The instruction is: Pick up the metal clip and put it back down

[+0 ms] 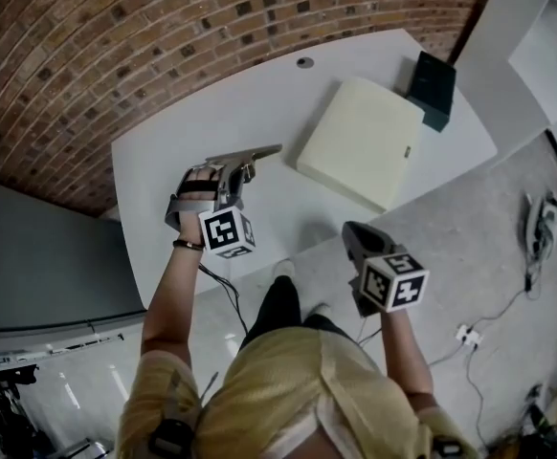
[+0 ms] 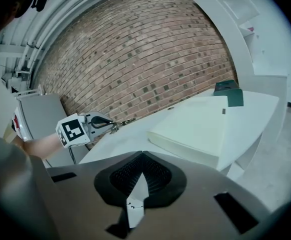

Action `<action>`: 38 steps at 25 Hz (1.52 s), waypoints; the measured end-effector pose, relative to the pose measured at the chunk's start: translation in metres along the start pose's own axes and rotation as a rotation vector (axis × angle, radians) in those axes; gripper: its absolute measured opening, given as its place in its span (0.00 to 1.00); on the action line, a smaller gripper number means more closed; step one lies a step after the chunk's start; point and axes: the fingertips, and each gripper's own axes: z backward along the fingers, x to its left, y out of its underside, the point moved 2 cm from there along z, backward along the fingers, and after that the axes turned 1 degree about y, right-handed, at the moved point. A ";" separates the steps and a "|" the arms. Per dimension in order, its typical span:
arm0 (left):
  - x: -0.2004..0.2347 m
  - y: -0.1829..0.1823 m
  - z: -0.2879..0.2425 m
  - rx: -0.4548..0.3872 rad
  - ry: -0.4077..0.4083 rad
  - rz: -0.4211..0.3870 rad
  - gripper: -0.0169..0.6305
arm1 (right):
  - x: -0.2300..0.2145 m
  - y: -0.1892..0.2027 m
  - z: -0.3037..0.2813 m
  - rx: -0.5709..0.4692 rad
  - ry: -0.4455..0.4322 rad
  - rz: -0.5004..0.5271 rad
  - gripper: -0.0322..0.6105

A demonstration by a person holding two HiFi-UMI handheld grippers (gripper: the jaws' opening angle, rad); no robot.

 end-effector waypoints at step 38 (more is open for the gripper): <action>-0.021 0.285 -0.078 0.412 0.077 0.280 0.04 | 0.112 -0.034 -0.247 0.294 -0.214 0.194 0.06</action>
